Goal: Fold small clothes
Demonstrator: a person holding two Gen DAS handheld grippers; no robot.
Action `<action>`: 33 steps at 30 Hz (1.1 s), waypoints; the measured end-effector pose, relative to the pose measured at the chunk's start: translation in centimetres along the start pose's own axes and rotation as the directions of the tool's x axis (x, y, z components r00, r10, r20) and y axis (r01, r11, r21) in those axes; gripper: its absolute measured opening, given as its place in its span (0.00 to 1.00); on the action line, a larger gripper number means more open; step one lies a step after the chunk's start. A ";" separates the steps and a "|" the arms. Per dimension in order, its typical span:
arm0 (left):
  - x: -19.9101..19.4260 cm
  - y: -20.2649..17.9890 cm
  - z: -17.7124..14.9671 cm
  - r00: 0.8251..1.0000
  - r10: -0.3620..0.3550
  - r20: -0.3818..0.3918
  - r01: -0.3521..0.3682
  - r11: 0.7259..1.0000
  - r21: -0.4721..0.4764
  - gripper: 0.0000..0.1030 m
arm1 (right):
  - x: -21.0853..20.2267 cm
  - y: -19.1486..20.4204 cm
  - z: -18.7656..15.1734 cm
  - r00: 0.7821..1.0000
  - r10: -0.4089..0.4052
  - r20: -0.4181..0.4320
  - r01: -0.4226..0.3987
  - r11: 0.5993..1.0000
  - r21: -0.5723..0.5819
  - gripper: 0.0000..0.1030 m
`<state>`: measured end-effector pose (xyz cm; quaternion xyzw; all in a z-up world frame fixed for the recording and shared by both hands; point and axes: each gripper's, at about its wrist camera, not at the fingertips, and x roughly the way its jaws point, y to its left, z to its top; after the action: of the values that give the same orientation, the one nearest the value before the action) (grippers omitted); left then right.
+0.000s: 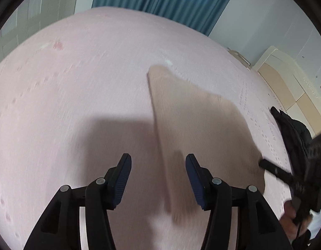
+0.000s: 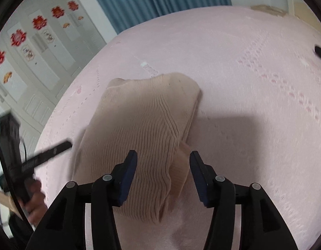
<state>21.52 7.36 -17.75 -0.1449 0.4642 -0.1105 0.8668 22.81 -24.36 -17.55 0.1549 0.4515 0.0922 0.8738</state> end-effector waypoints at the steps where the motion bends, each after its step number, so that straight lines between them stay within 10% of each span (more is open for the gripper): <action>1: -0.1 0.4 -0.5 1.000 -0.007 -0.010 0.007 1.000 -0.007 0.50 | 0.1 -0.1 -0.3 1.000 0.015 -0.002 -0.015 1.000 0.018 0.46; 7: -1.8 3.4 -3.3 0.999 -0.045 -0.029 0.042 0.995 -0.095 0.51 | 0.9 1.1 0.0 0.996 0.084 0.021 -0.084 0.996 -0.014 0.06; 10: -2.3 4.0 -4.1 0.994 -0.105 -0.029 0.101 0.987 -0.129 0.53 | -1.3 -1.3 0.0 0.973 0.200 0.116 -0.208 0.976 0.063 0.05; 15: -2.2 2.8 -4.8 0.993 -0.110 -0.047 0.107 0.991 -0.075 0.53 | 2.1 -3.7 -1.4 0.996 0.074 -0.047 -0.067 0.989 0.131 0.14; 18: -2.0 1.1 -5.8 0.996 -0.058 -0.064 0.060 0.998 0.029 0.53 | 0.4 -3.0 -2.4 1.000 0.030 -0.003 -0.030 0.995 0.092 0.29; 27: -0.1 -3.8 -7.5 0.996 0.072 -0.042 -0.062 0.974 0.219 0.51 | -1.9 -1.6 -3.4 0.999 0.035 0.012 -0.035 0.998 0.052 0.29; 29: 0.3 -4.0 -6.8 0.999 0.029 -0.036 -0.021 0.981 0.193 0.26 | -1.4 -1.2 -2.7 1.000 0.017 0.022 -0.018 0.998 0.054 0.29; 33: 0.5 -2.9 -5.9 0.998 -0.028 -0.049 0.033 0.994 0.100 0.20 | -1.3 -1.0 -1.5 0.994 0.065 0.090 -0.071 0.995 0.069 0.28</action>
<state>16.75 3.61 -20.23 -0.1055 0.4763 -0.1505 0.8599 20.84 -25.38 -17.78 0.2057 0.4101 0.0987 0.8831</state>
